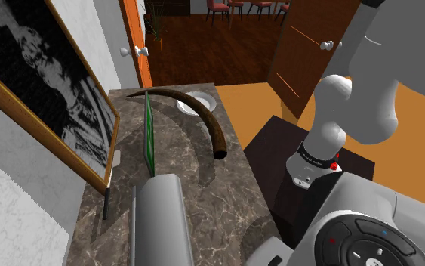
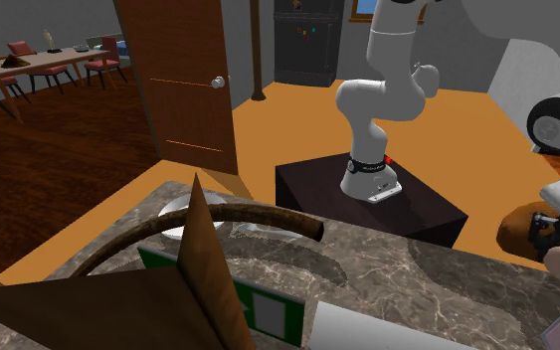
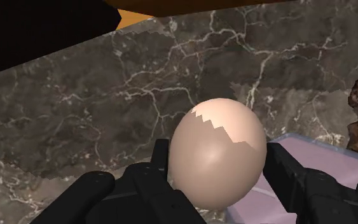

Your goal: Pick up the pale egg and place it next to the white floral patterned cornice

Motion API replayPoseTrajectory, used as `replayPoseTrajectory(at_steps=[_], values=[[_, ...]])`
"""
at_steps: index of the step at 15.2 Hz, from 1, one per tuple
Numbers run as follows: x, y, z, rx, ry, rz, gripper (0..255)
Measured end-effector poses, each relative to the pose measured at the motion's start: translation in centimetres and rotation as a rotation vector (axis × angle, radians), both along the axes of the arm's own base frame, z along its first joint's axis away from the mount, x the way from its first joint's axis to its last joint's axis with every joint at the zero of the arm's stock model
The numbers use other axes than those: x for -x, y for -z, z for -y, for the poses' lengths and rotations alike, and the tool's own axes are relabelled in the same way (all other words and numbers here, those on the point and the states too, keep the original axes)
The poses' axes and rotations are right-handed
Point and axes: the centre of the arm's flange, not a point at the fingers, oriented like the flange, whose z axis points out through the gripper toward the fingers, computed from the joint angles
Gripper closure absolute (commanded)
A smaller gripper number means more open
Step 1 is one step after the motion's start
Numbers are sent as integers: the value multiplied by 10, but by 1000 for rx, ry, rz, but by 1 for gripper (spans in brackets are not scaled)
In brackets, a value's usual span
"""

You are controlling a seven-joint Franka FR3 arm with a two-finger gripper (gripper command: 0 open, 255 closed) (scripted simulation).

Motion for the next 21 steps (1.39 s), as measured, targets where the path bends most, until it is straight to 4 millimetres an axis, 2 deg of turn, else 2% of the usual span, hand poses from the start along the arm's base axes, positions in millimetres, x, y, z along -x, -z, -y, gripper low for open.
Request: replayPoseTrajectory(at_steps=[19, 21], values=[[0, 100, 1, 0, 1, 0, 255], [0, 105, 1, 0, 0, 0, 255]])
